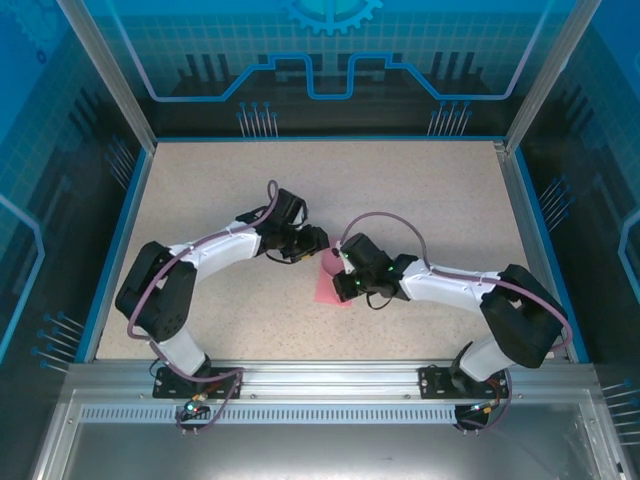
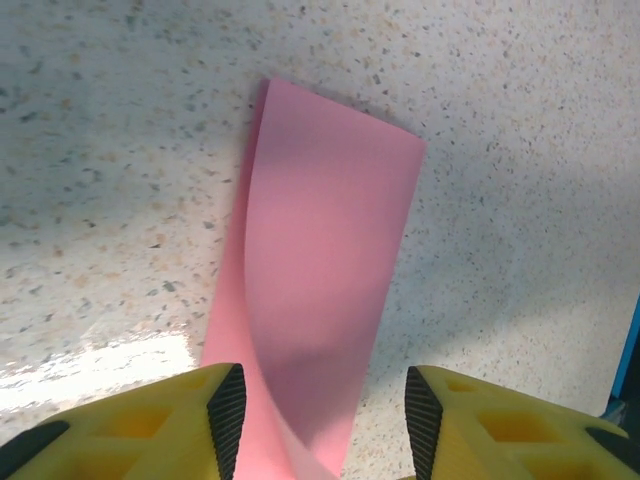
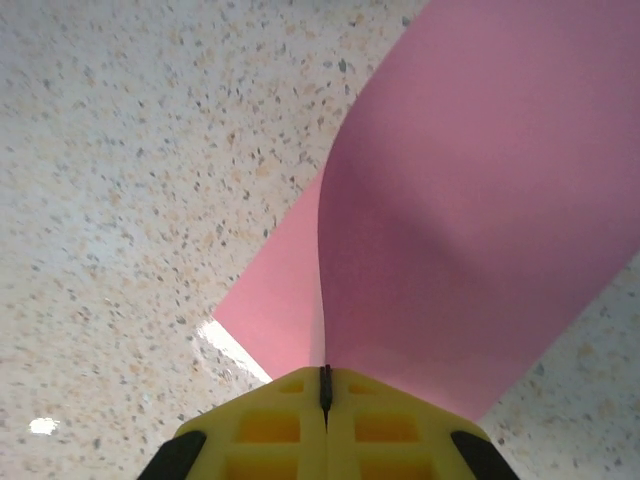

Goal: Fold a paper plane with a square sheet of paper (pick it up from the middle)
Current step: Fold the triangle a second time at the center of the table.

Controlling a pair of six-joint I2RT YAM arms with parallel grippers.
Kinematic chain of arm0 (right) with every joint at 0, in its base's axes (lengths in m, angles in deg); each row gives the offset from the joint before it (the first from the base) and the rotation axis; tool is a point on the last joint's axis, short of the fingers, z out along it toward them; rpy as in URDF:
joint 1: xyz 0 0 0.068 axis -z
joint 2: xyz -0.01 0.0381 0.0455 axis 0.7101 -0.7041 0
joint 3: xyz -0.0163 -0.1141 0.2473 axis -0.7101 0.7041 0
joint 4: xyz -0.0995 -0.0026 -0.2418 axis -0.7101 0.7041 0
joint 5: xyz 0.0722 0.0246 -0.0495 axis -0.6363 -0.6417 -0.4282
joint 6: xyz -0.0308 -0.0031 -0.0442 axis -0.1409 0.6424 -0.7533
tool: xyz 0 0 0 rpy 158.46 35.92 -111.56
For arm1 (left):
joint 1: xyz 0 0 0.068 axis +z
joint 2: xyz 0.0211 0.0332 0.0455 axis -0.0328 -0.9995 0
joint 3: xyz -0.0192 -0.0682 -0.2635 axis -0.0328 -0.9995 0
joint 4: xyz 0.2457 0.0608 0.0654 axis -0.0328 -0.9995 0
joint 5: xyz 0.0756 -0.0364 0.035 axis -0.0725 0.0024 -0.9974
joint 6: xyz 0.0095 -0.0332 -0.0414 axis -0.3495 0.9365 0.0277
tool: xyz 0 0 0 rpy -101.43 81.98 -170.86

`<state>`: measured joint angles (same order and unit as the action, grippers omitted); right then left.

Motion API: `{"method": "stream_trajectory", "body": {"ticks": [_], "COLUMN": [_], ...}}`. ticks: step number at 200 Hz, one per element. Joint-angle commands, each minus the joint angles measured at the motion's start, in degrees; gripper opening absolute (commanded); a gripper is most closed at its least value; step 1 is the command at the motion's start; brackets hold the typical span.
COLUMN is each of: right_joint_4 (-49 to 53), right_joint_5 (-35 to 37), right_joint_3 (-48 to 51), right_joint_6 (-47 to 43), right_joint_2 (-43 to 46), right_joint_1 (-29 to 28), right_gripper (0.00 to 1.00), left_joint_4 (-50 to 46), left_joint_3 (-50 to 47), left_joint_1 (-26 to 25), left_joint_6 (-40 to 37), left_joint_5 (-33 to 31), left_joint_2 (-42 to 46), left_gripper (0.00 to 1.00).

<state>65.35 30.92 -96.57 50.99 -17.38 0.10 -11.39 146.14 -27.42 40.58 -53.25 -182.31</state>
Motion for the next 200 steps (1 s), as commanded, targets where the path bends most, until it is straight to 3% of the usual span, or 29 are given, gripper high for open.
{"method": "stream_trajectory", "body": {"ticks": [1,31,125,200], "right_joint_4": [-3.8,-2.9,4.7,9.7], "right_joint_5": [-12.5,-20.5,-32.4,-32.8], "right_joint_3": [0.5,0.0,-3.0,-7.6], "right_joint_6": [-2.6,-5.3,-11.5,-14.2], "right_joint_2": [-1.9,-4.8,-9.3,-14.1], "right_joint_1": [3.7,8.4,18.1,20.9], "right_gripper": [0.04,0.05,0.06,0.08], "left_joint_4": [-1.3,0.2,2.1,4.9], "left_joint_3": [-2.3,-4.2,-5.9,-6.9], "left_joint_1": [0.3,0.0,-4.0,-6.7], "left_joint_6": [1.1,1.4,2.0,3.8], "left_joint_5": [-2.2,-1.1,0.9,1.5], "left_joint_2": [2.9,5.2,5.3,4.4], "left_gripper": [0.47,0.43,0.38,0.34]}}
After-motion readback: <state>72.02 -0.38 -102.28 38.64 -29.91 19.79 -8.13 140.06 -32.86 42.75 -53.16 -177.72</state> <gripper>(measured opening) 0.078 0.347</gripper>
